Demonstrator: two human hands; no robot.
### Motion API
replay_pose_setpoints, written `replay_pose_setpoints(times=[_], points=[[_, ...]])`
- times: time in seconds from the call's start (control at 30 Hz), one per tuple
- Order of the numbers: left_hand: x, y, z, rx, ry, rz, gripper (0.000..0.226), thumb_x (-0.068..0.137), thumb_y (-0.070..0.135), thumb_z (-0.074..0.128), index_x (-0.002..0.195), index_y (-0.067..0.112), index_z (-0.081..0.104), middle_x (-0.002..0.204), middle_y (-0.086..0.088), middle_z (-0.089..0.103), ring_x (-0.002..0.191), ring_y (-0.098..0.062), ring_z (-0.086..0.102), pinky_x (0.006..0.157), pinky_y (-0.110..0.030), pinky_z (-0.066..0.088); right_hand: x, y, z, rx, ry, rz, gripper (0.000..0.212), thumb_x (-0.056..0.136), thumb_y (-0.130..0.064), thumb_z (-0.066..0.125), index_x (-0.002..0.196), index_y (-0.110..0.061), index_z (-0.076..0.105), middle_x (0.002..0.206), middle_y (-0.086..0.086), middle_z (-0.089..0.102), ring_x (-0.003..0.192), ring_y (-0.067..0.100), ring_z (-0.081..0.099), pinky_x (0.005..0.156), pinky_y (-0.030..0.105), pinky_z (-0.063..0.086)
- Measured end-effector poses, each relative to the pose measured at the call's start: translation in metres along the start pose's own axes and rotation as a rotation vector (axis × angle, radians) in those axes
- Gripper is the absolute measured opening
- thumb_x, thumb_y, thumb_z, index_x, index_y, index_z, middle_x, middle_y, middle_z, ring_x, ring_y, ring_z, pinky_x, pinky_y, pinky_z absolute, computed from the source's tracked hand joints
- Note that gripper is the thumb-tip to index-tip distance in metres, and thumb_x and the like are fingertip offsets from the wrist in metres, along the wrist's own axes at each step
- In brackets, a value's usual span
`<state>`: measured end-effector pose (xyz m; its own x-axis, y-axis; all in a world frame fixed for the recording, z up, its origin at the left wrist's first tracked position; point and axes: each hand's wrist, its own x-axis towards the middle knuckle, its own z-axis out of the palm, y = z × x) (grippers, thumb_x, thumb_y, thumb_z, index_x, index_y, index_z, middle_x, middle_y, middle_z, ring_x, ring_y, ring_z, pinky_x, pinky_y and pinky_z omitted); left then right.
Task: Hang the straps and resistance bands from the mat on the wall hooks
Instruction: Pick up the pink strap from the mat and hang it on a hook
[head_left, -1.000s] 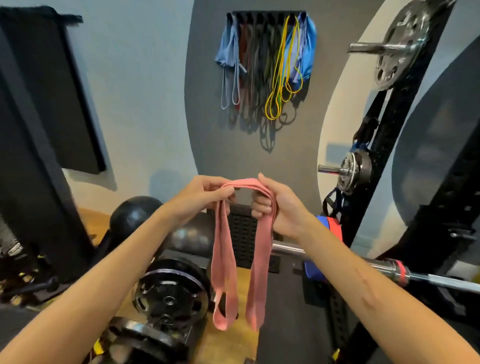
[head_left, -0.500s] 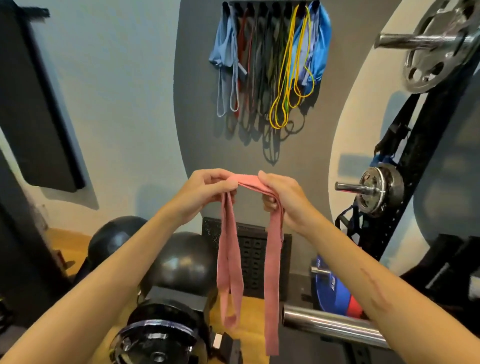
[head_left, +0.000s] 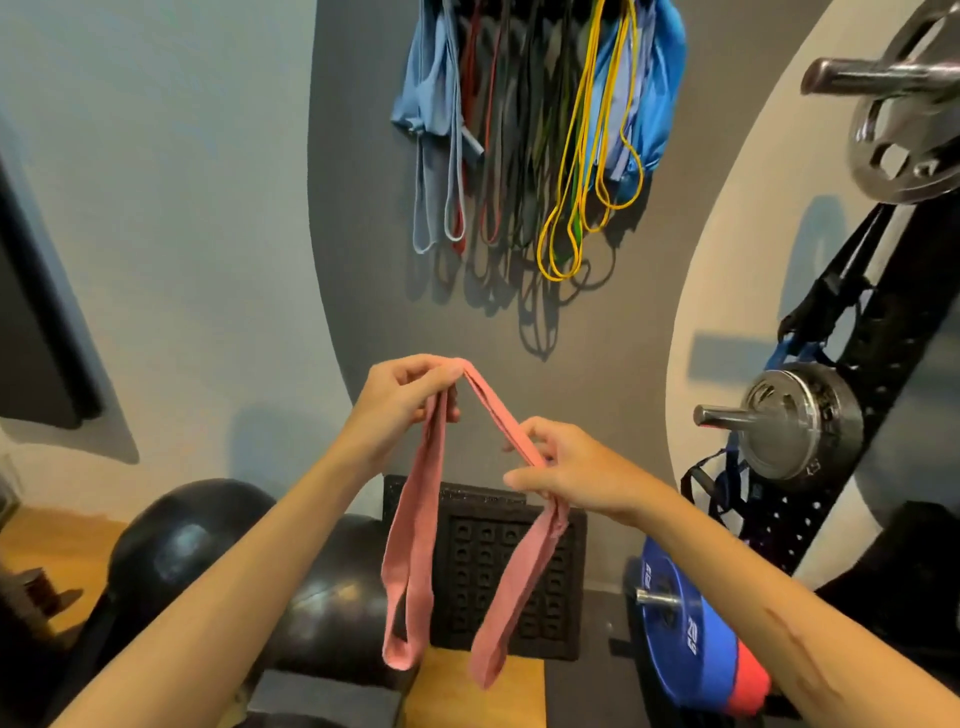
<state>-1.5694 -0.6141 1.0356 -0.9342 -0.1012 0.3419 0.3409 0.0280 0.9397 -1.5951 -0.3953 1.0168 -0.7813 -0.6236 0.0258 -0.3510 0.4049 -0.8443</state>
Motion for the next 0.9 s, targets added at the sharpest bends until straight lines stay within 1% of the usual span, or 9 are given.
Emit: replay_pose_setpoints(times=[0.07, 0.13, 0.27, 0.4, 0.53, 0.63, 0.77, 0.83, 0.9], points=[[0.025, -0.006, 0.000, 0.006, 0.026, 0.005, 0.013, 0.088, 0.023, 0.065, 0.089, 0.016, 0.077, 0.071, -0.006, 0.063, 0.063, -0.022, 0.063, 0.063, -0.026, 0.051, 0.015, 0.010, -0.009, 0.016, 0.081, -0.031, 0.023, 0.088, -0.017, 0.069, 0.109, -0.011, 0.059, 0.072, -0.009, 0.056, 0.058, 0.005, 0.050, 0.062, 0.022, 0.041], [0.046, -0.011, 0.008, -0.016, 0.078, 0.001, 0.016, 0.089, 0.025, 0.065, 0.088, 0.014, 0.076, 0.072, -0.006, 0.062, 0.062, -0.022, 0.063, 0.064, -0.030, 0.052, 0.027, 0.018, -0.023, 0.080, 0.163, -0.072, 0.018, 0.090, -0.015, 0.067, 0.106, -0.011, 0.060, 0.072, -0.005, 0.057, 0.061, 0.009, 0.051, 0.062, 0.027, 0.044], [0.080, -0.022, 0.037, -0.016, 0.088, 0.008, 0.023, 0.089, 0.025, 0.065, 0.092, 0.004, 0.074, 0.072, -0.010, 0.060, 0.060, -0.021, 0.061, 0.062, -0.030, 0.053, 0.035, 0.033, -0.044, 0.095, 0.284, -0.112, 0.018, 0.091, -0.013, 0.066, 0.108, -0.013, 0.064, 0.087, 0.002, 0.065, 0.075, 0.012, 0.059, 0.072, 0.039, 0.054], [0.113, -0.021, 0.058, 0.004, 0.005, 0.055, 0.016, 0.089, 0.022, 0.065, 0.080, 0.015, 0.075, 0.067, -0.009, 0.047, 0.058, -0.022, 0.050, 0.054, -0.027, 0.046, 0.041, 0.051, -0.065, 0.056, 0.270, -0.085, 0.021, 0.091, -0.015, 0.065, 0.112, -0.017, 0.065, 0.098, 0.011, 0.069, 0.078, 0.019, 0.065, 0.077, 0.044, 0.058], [0.154, -0.017, 0.067, 0.027, -0.090, 0.065, 0.016, 0.088, 0.025, 0.067, 0.076, 0.016, 0.073, 0.067, -0.009, 0.036, 0.052, -0.022, 0.043, 0.050, -0.025, 0.035, 0.059, 0.056, -0.092, 0.073, 0.362, -0.100, 0.020, 0.091, -0.017, 0.066, 0.109, -0.025, 0.066, 0.099, 0.003, 0.073, 0.085, 0.016, 0.067, 0.088, 0.043, 0.055], [0.187, -0.017, 0.070, 0.008, -0.133, 0.078, 0.017, 0.088, 0.027, 0.067, 0.079, 0.014, 0.073, 0.068, -0.010, 0.037, 0.054, -0.022, 0.043, 0.050, -0.026, 0.037, 0.078, 0.052, -0.118, 0.072, 0.431, -0.075, 0.016, 0.092, -0.017, 0.064, 0.108, -0.020, 0.066, 0.093, 0.007, 0.072, 0.080, 0.017, 0.068, 0.085, 0.045, 0.057], [0.232, -0.020, 0.065, -0.008, -0.162, 0.104, 0.029, 0.089, 0.033, 0.065, 0.089, 0.005, 0.072, 0.075, -0.013, 0.045, 0.059, -0.024, 0.049, 0.054, -0.026, 0.044, 0.112, 0.044, -0.141, 0.037, 0.432, -0.041, 0.012, 0.095, -0.023, 0.060, 0.105, -0.018, 0.065, 0.090, 0.008, 0.072, 0.075, 0.021, 0.071, 0.079, 0.042, 0.059], [0.251, -0.024, 0.060, -0.011, -0.198, 0.098, 0.024, 0.095, 0.031, 0.058, 0.083, 0.016, 0.073, 0.075, -0.013, 0.045, 0.057, -0.023, 0.049, 0.057, -0.029, 0.046, 0.134, 0.042, -0.144, -0.024, 0.414, -0.010, 0.018, 0.099, -0.025, 0.051, 0.108, -0.016, 0.064, 0.088, 0.003, 0.071, 0.075, 0.018, 0.071, 0.070, 0.034, 0.056], [0.268, -0.032, 0.054, 0.032, -0.237, 0.113, 0.031, 0.099, 0.029, 0.049, 0.078, 0.026, 0.071, 0.073, -0.011, 0.041, 0.054, -0.019, 0.045, 0.056, -0.031, 0.043, 0.155, 0.041, -0.144, -0.073, 0.404, 0.025, 0.025, 0.103, -0.028, 0.041, 0.109, -0.020, 0.064, 0.086, -0.002, 0.068, 0.071, 0.010, 0.066, 0.066, 0.027, 0.050]])
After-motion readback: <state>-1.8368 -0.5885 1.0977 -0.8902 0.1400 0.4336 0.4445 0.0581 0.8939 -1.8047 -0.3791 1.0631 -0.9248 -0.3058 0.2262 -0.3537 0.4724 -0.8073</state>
